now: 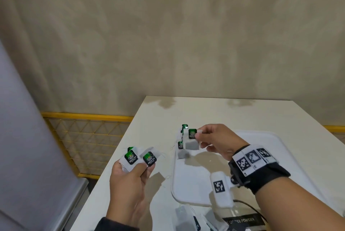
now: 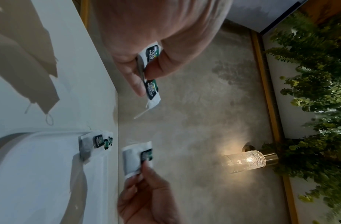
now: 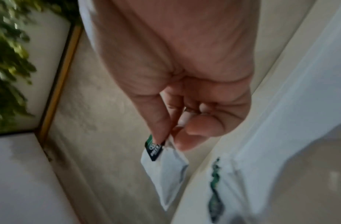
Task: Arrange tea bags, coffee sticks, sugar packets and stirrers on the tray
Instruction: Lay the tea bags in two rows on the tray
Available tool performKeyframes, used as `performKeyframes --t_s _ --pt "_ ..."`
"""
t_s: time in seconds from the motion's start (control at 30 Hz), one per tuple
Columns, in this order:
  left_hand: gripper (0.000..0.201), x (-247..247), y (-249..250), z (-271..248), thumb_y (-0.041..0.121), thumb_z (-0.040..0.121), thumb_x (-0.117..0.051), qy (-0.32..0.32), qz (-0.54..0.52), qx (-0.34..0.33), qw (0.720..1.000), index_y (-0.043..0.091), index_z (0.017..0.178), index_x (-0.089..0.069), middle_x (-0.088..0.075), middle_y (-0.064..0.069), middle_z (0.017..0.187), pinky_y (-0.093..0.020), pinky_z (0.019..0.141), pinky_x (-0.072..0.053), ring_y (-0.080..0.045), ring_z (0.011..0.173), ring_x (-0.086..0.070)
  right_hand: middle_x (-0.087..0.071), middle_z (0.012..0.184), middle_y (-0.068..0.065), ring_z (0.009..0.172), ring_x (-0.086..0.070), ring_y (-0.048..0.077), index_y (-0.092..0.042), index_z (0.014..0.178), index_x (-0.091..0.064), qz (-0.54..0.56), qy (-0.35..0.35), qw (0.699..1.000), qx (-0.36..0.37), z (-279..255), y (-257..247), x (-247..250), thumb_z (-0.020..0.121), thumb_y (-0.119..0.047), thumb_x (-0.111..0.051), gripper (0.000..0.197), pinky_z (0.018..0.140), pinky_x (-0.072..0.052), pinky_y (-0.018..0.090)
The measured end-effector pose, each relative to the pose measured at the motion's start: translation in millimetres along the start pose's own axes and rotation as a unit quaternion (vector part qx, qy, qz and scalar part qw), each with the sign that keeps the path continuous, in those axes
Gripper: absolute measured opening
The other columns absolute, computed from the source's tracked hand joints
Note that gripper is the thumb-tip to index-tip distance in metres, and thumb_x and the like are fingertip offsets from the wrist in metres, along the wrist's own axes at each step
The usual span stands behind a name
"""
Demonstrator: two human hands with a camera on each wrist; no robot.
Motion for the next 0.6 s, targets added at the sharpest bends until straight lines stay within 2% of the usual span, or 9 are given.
performKeyframes --t_s 0.13,0.23,0.33,0.4,0.47,0.53,0.6 --pt "0.041 -0.5 1.5 -0.3 -0.020 0.085 -0.049 -0.004 0.000 -0.003 1.000 0.006 0.116 -0.051 -0.062 -0.019 0.117 -0.026 0.064 -0.060 -0.029 0.092 -0.067 -0.064 0.062 0.008 0.055 -0.054 0.018 -0.010 0.075 -0.065 -0.103 0.003 0.991 -0.080 19.2 40.6 -1.5 0.084 -0.010 -0.071 0.011 0.054 -0.044 0.026" --pt "0.041 -0.7 -0.3 -2.1 -0.020 0.084 -0.049 -0.007 0.006 -0.002 1.000 0.007 0.116 -0.052 -0.062 -0.020 0.118 -0.028 0.067 -0.060 -0.033 0.096 -0.066 -0.066 0.069 0.012 0.067 -0.055 0.025 -0.009 0.079 -0.066 -0.149 -0.011 0.982 -0.114 27.0 57.3 -12.4 0.083 -0.017 -0.072 0.011 0.066 -0.044 0.033" --pt "0.045 1.3 -4.5 -2.2 -0.020 0.084 -0.050 -0.006 0.011 0.004 1.000 0.006 0.121 -0.051 -0.061 -0.021 0.120 -0.027 0.065 -0.060 -0.036 0.098 -0.065 -0.070 0.076 0.013 0.071 -0.055 0.025 -0.001 0.095 -0.068 -0.194 -0.036 0.972 -0.132 30.7 61.1 -25.1 0.088 -0.023 -0.067 0.023 0.063 -0.044 0.031" --pt "0.044 1.6 -6.1 -2.4 -0.020 0.084 -0.049 -0.010 0.012 0.006 1.000 0.006 0.120 -0.052 -0.061 -0.021 0.121 -0.028 0.065 -0.060 -0.036 0.098 -0.066 -0.070 0.079 0.012 0.072 -0.057 0.022 -0.003 0.094 -0.066 -0.217 -0.043 0.964 -0.144 33.8 62.1 -30.4 0.091 -0.025 -0.064 0.023 0.063 -0.043 0.028" --pt "0.041 1.9 -5.5 -2.8 -0.020 0.084 -0.049 -0.011 0.012 0.005 1.000 0.008 0.113 -0.054 -0.061 -0.022 0.120 -0.029 0.067 -0.060 -0.035 0.096 -0.066 -0.069 0.074 0.009 0.062 -0.058 0.018 -0.007 0.087 -0.063 -0.239 -0.032 0.958 -0.154 38.3 61.9 -30.5 0.092 -0.027 -0.063 0.021 0.057 -0.042 0.023" --pt "0.039 1.6 -3.4 -2.9 -0.021 0.084 -0.048 -0.010 0.008 0.001 1.000 0.012 0.105 -0.055 -0.061 -0.021 0.120 -0.030 0.069 -0.059 -0.034 0.096 -0.066 -0.067 0.063 0.003 0.041 -0.054 0.010 -0.010 0.075 -0.062 -0.286 -0.017 0.946 -0.153 43.6 60.8 -27.7 0.092 -0.030 -0.062 0.026 0.047 -0.039 0.019" --pt "0.040 2.1 -2.2 -2.1 -0.021 0.085 -0.048 -0.011 0.007 0.000 1.000 0.012 0.107 -0.055 -0.061 -0.020 0.120 -0.030 0.070 -0.059 -0.034 0.098 -0.065 -0.062 0.055 -0.001 0.034 -0.050 0.007 -0.013 0.063 -0.057 -0.337 -0.001 0.930 -0.144 47.8 59.5 -25.0 0.090 -0.033 -0.062 0.034 0.045 -0.038 0.019"
Point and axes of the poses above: each hand's wrist, its own z-axis towards the middle knuckle, its own x-axis out of the back of the hand, y = z × x, the point moved 10 cm from there along z, towards the middle knuckle
